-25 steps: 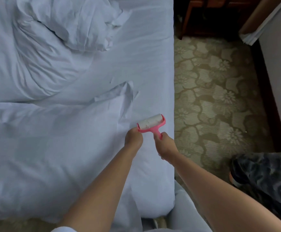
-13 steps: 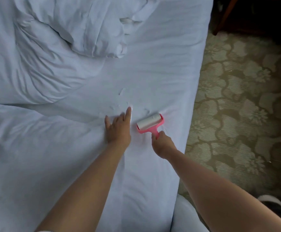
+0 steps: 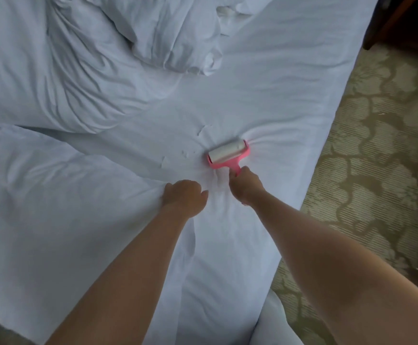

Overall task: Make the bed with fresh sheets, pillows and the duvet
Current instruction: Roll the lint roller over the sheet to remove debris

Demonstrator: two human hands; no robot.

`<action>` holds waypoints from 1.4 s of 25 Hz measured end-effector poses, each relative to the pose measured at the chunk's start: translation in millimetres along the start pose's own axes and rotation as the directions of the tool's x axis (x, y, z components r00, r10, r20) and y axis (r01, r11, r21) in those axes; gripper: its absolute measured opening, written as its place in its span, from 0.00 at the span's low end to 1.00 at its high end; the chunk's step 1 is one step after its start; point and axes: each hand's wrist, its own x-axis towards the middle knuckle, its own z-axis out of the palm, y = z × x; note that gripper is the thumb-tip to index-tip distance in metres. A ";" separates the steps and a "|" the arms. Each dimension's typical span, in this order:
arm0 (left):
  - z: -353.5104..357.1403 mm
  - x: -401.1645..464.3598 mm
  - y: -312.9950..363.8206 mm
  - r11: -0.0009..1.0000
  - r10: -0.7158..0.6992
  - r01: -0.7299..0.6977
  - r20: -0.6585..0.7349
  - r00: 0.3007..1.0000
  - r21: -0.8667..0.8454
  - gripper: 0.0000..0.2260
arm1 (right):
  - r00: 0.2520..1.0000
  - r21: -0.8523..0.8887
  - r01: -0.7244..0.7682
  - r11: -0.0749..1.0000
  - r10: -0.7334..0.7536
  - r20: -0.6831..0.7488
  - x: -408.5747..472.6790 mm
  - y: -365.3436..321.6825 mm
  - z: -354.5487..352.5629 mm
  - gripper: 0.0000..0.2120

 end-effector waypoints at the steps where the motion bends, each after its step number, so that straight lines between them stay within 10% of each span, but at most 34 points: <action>1: -0.9 -1.7 -0.3 1.000 -0.003 0.003 -0.022 1.000 -0.003 0.16 | 1.000 -0.016 -0.011 1.000 0.011 0.013 -13.2 10.5 0.8 0.24; 12: -20.0 -23.9 -20.9 0.999 0.006 -0.002 0.076 0.997 -0.051 0.21 | 0.999 -0.122 -0.002 0.993 -0.004 -0.051 -84.9 6.9 1.6 0.20; 23: -10.6 -18.3 -67.4 0.838 0.261 -0.200 0.052 0.964 -0.507 0.19 | 0.994 -0.211 -0.010 0.977 0.032 0.102 -18.8 -54.8 20.5 0.25; 35: 6.7 19.3 -74.2 0.695 0.172 -0.023 0.135 0.976 -0.719 0.11 | 0.989 -0.141 0.013 0.990 0.008 0.151 46.6 -142.4 20.7 0.17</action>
